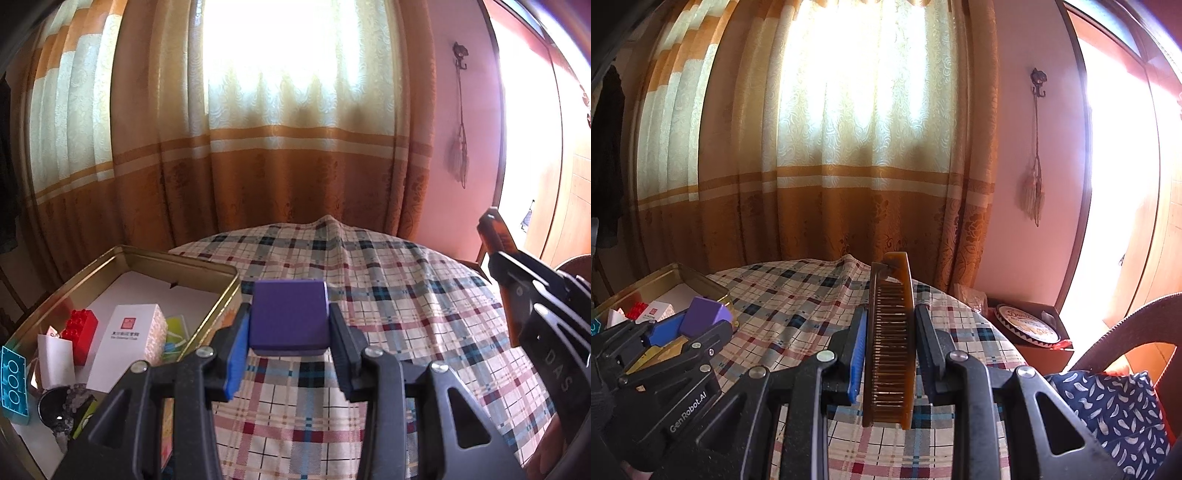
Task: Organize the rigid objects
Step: 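Lift the purple cube and brown comb with both grippers, then carry the purple cube and comb with both grippers toward the tin tray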
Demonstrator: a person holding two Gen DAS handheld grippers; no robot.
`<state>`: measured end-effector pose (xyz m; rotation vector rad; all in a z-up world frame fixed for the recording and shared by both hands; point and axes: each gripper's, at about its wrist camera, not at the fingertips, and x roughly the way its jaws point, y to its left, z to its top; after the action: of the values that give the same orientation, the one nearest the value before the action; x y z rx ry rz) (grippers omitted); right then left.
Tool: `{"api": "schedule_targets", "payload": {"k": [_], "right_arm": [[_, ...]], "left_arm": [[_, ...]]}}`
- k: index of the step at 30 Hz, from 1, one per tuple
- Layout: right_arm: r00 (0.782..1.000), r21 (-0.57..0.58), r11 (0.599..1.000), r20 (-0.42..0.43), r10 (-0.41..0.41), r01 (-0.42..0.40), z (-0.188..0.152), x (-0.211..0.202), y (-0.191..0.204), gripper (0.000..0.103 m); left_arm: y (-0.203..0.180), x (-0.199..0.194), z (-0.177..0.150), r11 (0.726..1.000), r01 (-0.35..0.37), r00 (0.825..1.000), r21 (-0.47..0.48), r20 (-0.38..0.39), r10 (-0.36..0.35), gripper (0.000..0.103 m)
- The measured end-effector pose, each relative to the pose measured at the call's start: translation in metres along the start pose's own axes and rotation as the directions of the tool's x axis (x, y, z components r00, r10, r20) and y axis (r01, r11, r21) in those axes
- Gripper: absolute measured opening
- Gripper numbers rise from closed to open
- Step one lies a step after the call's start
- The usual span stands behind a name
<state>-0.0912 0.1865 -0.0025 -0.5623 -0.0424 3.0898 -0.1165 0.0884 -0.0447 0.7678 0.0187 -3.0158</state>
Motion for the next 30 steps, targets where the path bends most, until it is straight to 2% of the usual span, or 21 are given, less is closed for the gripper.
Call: {"api": "schedule_targets", "payload": {"k": [5,11,18,30], "right_arm": [[0.999,0.044,0.998,0.000,0.050,-0.050,-0.003,-0.007,0.001,0.028],[0.998,0.043,0.997,0.017,0.061,-0.062,-0.004,-0.012,0.006,0.028],[0.996,0.023,0.996,0.017,0.086,-0.087,-0.007,-0.019,0.016,0.028],[0.992,-0.024,0.993,0.033,0.120,-0.120,-0.010,-0.029,0.033,0.028]], "left_arm": [[0.005,-0.007,0.000,1.000,0.006,1.000,-0.018,0.015,-0.006,0.039],[0.008,-0.020,-0.001,1.000,0.002,0.998,-0.013,0.059,-0.001,0.039],[0.017,-0.025,-0.002,0.999,0.003,0.998,-0.041,0.066,0.000,0.039],[0.023,-0.045,-0.007,0.999,-0.008,0.994,-0.035,0.109,0.011,0.039]]}}
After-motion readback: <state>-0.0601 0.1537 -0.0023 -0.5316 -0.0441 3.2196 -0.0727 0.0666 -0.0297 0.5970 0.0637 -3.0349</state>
